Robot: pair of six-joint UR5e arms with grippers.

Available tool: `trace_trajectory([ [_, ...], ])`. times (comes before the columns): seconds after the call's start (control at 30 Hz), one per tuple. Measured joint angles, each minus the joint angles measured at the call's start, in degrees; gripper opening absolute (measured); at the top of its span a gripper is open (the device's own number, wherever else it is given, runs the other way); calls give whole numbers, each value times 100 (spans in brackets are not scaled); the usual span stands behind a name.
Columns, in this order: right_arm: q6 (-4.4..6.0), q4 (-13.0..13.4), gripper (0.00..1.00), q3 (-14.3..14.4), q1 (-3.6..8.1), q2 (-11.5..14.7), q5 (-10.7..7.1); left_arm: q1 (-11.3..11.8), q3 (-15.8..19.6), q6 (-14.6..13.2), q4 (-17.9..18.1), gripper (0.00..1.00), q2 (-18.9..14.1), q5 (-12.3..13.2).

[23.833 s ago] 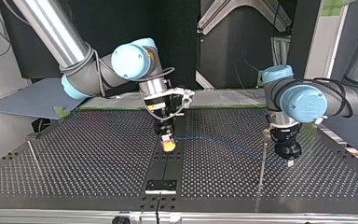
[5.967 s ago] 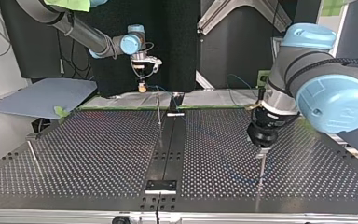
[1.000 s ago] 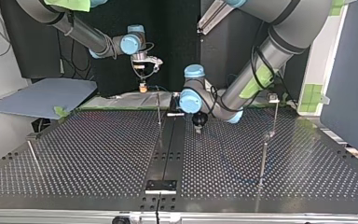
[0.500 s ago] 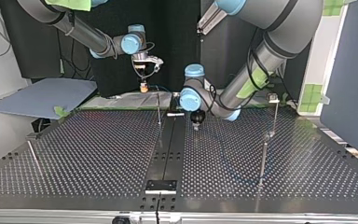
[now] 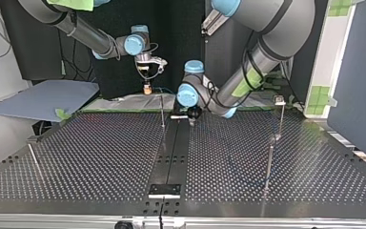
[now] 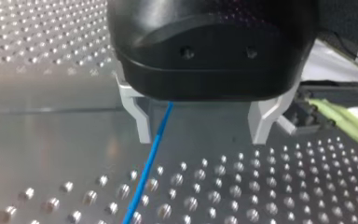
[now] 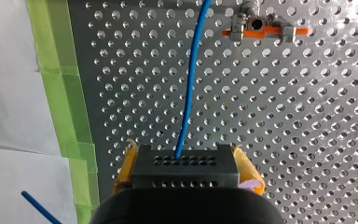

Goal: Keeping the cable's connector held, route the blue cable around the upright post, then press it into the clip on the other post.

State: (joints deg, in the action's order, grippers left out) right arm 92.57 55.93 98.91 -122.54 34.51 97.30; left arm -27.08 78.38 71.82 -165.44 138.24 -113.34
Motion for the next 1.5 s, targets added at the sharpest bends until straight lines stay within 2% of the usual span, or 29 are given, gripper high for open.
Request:
trace_trajectory([
  [0.3, 0, 12, 0, 0, -2, 0, -7, -110, 0, 6, 24, 100, 68, 56],
  [0.57, 1, 11, 0, -1, -2, 0, -16, -254, -28, -150, -224, 100, 412, 95],
  [0.83, 0, 13, 0, -2, -1, 0, -17, -419, -34, -185, -333, 100, 564, 423],
  [1.17, 0, 7, 0, -1, 0, 0, -17, -531, -35, 22, -330, 100, 568, 726],
  [1.3, 0, 7, 0, 0, 0, 0, -15, -554, -35, 206, -326, 100, 566, 896],
  [1.5, 0, 1, 0, -2, 14, 0, -10, -582, -35, 319, -311, 100, 565, 950],
])
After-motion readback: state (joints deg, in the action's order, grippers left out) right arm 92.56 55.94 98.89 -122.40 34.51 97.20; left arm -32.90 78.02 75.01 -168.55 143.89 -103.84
